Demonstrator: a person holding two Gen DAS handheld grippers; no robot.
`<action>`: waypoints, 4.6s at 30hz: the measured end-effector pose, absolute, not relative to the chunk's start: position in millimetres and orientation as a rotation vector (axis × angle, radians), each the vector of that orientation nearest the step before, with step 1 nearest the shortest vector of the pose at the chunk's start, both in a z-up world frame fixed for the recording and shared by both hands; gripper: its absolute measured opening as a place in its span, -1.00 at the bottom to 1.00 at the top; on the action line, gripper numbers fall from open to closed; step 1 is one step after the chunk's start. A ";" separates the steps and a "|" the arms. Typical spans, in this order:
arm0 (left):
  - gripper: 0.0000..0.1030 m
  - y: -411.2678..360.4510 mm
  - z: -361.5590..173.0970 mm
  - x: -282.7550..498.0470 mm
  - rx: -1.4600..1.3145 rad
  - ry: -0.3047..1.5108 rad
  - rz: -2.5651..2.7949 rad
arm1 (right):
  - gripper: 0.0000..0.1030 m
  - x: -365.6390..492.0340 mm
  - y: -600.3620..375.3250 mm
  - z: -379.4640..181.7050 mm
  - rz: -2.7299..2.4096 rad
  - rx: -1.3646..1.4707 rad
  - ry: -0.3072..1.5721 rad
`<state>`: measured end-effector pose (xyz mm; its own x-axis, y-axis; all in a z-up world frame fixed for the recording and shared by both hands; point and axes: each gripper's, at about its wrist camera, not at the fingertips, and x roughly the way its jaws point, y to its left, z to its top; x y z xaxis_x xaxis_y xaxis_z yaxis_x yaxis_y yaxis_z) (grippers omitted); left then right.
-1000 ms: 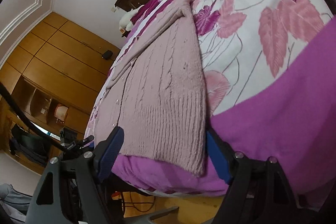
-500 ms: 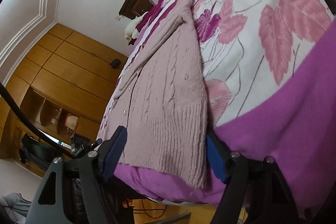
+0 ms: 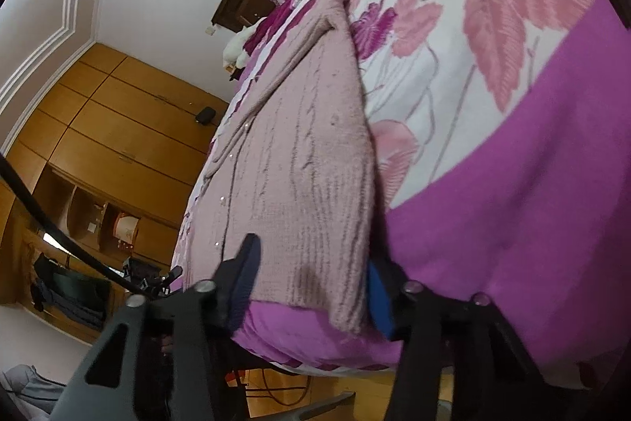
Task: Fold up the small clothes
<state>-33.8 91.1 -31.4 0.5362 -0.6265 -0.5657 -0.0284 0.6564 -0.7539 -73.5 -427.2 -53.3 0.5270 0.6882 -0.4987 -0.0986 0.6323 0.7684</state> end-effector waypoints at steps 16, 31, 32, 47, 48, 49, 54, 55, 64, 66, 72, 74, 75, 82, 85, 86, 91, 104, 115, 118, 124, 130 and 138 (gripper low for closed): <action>-1.00 101.7 -36.8 -45.6 -0.777 0.962 -0.299 | -0.85 -83.1 -408.3 -35.6 0.411 0.513 0.895; -1.00 105.5 9.8 -32.9 -0.823 0.757 -0.436 | -0.87 -70.4 -392.3 20.4 0.585 0.526 0.707; -1.00 106.7 12.7 -30.1 -0.824 0.749 -0.439 | -0.87 -66.2 -391.0 23.7 0.584 0.525 0.704; -1.00 97.7 72.2 45.1 -0.758 0.649 -0.472 | -0.86 29.7 -359.4 94.3 0.638 0.469 0.585; -1.00 96.0 76.9 53.5 -0.747 0.645 -0.472 | -0.87 37.4 -357.0 97.7 0.644 0.469 0.577; -1.00 95.1 80.7 59.1 -0.739 0.641 -0.471 | -0.87 43.6 -353.8 100.5 0.648 0.471 0.571; -1.00 97.5 99.0 91.6 -0.716 0.600 -0.468 | -0.86 86.2 -342.9 112.2 0.658 0.468 0.547; -1.00 98.7 103.0 100.4 -0.709 0.587 -0.466 | -0.86 94.6 -340.8 114.3 0.657 0.464 0.545; -1.00 127.8 86.9 197.7 -0.768 0.566 -0.406 | -0.86 186.8 -361.7 121.3 0.581 0.479 0.463; -1.00 134.3 79.3 213.6 -0.773 0.557 -0.386 | -0.86 208.6 -372.5 108.5 0.564 0.517 0.442; -1.00 147.8 37.4 241.7 -0.774 0.601 -0.322 | -0.86 248.8 -367.0 61.8 0.469 0.484 0.562; -1.00 151.7 28.3 242.2 -0.793 0.613 -0.310 | -0.86 251.7 -364.9 55.2 0.471 0.498 0.573; -1.00 153.2 25.2 242.1 -0.796 0.616 -0.304 | -0.86 252.1 -364.3 54.6 0.472 0.493 0.576; -0.98 158.6 10.7 252.4 -0.810 0.726 -0.252 | -0.19 248.3 -375.0 45.0 0.414 0.528 0.579; -0.83 173.2 6.7 246.6 -0.883 0.700 -0.261 | 0.57 248.7 -386.8 31.6 0.401 0.617 0.596; -0.80 179.2 6.3 244.0 -0.898 0.686 -0.251 | 0.57 248.4 -388.9 28.7 0.399 0.634 0.606; -0.70 192.4 4.9 234.2 -0.924 0.666 -0.206 | 0.57 244.7 -384.4 25.7 0.410 0.608 0.633; -0.70 105.4 -3.1 252.0 -0.798 0.875 -0.370 | 0.57 244.6 -349.4 22.8 0.442 0.467 0.702; -0.59 118.6 43.3 243.6 -0.733 0.598 -0.237 | 0.57 243.5 -355.0 20.4 0.451 0.501 0.713; -0.59 120.1 28.6 240.6 -0.735 0.670 -0.203 | 0.57 240.2 -355.3 21.7 0.451 0.501 0.714; -0.59 118.5 15.8 192.2 -0.718 0.724 -0.145 | 0.57 217.3 -382.2 28.7 0.453 0.578 0.689; -0.58 110.5 11.3 155.9 -0.642 0.759 -0.080 | 0.62 190.6 -437.3 19.1 0.403 0.670 0.709; -0.57 87.7 19.1 161.3 -0.578 0.777 -0.088 | 0.61 195.8 -451.7 -2.8 0.476 0.700 0.786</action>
